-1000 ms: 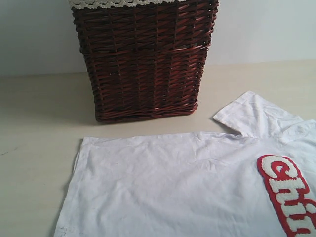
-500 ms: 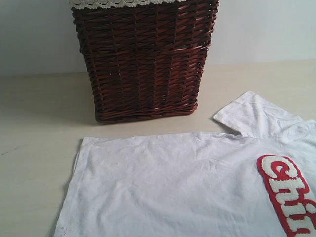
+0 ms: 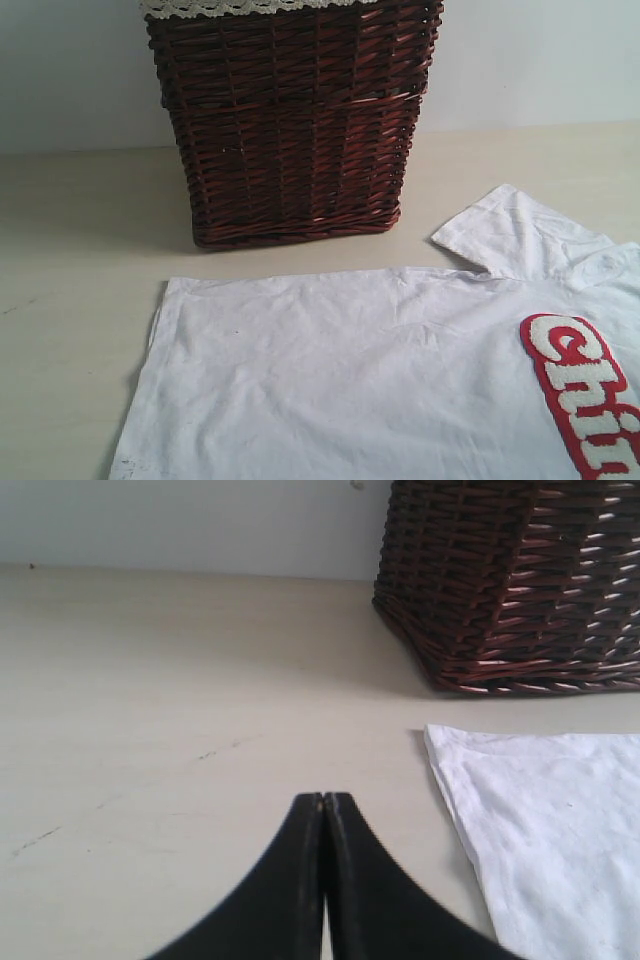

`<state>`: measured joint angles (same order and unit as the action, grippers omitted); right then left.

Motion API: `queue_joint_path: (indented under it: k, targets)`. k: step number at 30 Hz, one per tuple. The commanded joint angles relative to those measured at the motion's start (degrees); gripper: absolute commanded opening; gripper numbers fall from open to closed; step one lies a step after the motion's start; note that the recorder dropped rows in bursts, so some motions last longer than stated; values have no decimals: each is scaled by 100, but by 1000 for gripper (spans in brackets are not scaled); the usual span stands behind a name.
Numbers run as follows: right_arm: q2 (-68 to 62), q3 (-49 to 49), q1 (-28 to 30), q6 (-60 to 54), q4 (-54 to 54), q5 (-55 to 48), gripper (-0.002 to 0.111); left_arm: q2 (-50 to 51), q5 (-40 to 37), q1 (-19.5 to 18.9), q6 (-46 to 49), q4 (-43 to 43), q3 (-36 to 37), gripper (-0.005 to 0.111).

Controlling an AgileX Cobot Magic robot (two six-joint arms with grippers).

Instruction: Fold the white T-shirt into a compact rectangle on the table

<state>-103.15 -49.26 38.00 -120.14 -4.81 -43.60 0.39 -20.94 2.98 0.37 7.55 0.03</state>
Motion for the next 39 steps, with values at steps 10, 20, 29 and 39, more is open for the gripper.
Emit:
queue_joint_path:
  k: [10, 20, 29, 39]
  targets:
    - [37, 34, 3, -114, -618, -629, 96, -39, 28, 45, 14, 25, -3, 0]
    - [-576, 34, 3, -114, 269, 582, 66, -39, 28, 45, 14, 25, -3, 0]
    - [-564, 34, 3, -101, -31, 401, 0, -39, 28, 45, 14, 25, -3, 0]
    - [-564, 34, 3, -101, -276, -453, 0, -39, 28, 45, 14, 25, -3, 0]
